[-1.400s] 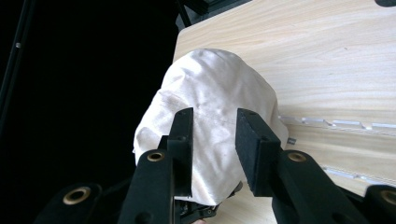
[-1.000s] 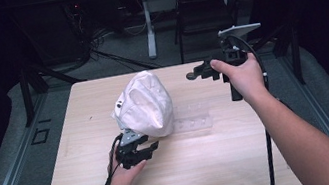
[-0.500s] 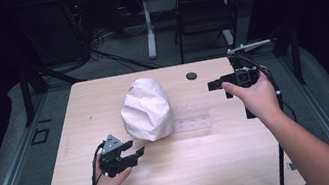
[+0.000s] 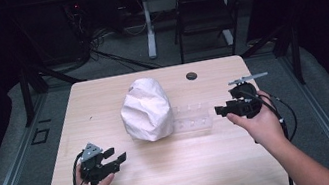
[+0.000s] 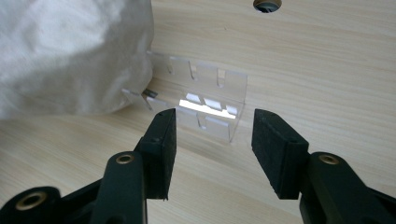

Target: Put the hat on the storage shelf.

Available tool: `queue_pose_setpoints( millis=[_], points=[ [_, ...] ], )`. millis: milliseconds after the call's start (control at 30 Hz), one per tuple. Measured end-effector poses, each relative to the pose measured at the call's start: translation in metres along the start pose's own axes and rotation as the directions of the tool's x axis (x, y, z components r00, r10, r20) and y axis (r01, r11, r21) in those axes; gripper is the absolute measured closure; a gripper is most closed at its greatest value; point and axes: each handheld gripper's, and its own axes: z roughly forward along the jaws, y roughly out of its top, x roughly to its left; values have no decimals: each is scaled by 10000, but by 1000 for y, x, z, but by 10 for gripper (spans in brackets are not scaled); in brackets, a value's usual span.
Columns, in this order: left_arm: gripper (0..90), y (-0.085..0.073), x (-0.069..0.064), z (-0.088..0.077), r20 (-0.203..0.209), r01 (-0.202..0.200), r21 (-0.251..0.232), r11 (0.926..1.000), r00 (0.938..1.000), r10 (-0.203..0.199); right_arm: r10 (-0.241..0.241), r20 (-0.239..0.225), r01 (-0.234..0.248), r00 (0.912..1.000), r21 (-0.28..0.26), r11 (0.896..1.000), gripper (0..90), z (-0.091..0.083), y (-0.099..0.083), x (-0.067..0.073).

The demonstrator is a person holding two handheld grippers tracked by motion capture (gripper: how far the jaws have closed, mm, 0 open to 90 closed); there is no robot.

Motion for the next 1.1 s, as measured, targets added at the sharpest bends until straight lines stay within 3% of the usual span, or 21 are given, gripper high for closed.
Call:
queue_pose_setpoints(
  millis=[267,633,733,833,1000,1100],
  points=[
    [451,-6,12,0,-109,255,-54,9997,9996,-255,-591,-97,589,9982,-155,9981,501,26,-48,0],
    [461,-10,11,5,-135,163,132,9998,9998,-162,-1126,668,1158,9914,-453,9922,503,52,-104,-8],
    [463,-10,8,7,-66,83,168,9998,9999,-82,-940,772,993,9926,-670,9928,503,55,-117,-12],
    [464,-10,5,9,14,44,134,9999,10000,-44,-880,1244,1042,9883,-1303,9860,504,55,-129,-14],
    [465,-9,-1,12,54,-250,260,9993,9997,248,-438,1245,656,9913,-1767,9821,496,60,-140,-15],
    [465,-9,-3,13,111,-334,201,9992,9994,332,-436,1326,688,9902,-1920,9790,494,64,-145,-15]
  ],
)
